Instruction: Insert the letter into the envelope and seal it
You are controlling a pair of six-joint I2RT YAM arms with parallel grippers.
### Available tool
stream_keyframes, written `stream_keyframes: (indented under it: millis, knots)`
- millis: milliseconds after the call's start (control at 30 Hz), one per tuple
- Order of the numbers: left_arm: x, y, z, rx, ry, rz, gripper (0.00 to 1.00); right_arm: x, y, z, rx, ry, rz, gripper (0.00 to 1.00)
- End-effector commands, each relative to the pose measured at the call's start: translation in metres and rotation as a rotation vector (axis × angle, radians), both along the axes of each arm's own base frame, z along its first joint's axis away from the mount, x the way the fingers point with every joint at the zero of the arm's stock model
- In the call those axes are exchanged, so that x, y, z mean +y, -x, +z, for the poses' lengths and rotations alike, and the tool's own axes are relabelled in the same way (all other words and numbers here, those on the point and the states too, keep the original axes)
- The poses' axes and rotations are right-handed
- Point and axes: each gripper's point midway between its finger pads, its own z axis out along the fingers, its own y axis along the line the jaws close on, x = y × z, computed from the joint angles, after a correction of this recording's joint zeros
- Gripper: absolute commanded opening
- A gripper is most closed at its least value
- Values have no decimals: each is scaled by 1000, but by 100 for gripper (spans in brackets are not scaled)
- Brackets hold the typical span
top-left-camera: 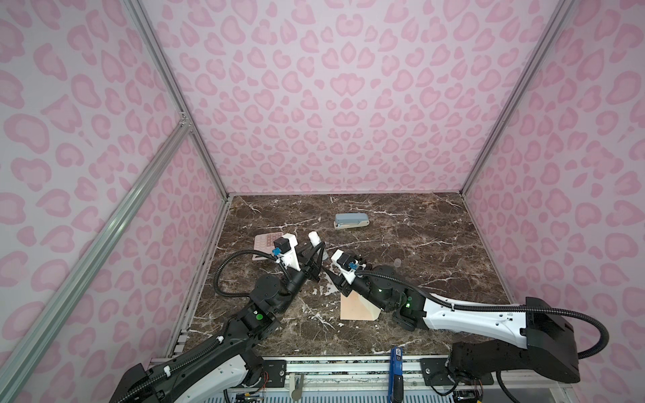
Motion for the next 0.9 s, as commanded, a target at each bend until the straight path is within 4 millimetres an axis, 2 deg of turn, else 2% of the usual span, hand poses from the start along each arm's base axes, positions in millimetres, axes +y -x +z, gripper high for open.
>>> stream_keyframes:
  millis: [0,667,867]
  knots:
    - [5,0,19,-46,65,17,4,2,-5,10,-28,-35,-21,51]
    - [-4,0,17,-37,104,-17,4,8,-17,8,-20,-92,-72,41]
    - [-4,0,15,-32,120,-24,4,7,-20,8,-14,-109,-77,32]
